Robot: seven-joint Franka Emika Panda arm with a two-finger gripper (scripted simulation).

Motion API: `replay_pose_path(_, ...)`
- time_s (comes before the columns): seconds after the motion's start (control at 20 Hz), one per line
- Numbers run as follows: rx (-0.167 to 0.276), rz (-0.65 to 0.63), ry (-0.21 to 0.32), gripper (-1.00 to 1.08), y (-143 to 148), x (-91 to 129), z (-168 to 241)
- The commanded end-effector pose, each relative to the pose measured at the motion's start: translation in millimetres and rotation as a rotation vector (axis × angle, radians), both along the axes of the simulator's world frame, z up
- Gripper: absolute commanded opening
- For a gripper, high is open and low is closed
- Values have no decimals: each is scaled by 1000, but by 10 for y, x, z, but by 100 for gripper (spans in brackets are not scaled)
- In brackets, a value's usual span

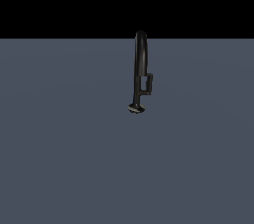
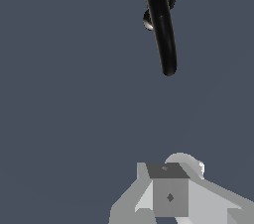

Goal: Turn on the faucet by rotating a designated handle.

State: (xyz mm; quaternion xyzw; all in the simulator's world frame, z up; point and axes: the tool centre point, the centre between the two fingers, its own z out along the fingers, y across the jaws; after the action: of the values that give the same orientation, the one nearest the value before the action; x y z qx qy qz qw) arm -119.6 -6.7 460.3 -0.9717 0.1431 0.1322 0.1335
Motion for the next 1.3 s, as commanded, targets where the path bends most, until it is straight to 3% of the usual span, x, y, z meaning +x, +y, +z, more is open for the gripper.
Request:
replay_pose_path(0.0,34,-35,34,-100,-25,148,-52)
replay_pose_path(1.25,394,-398,392,-100,-422,1454,-933)
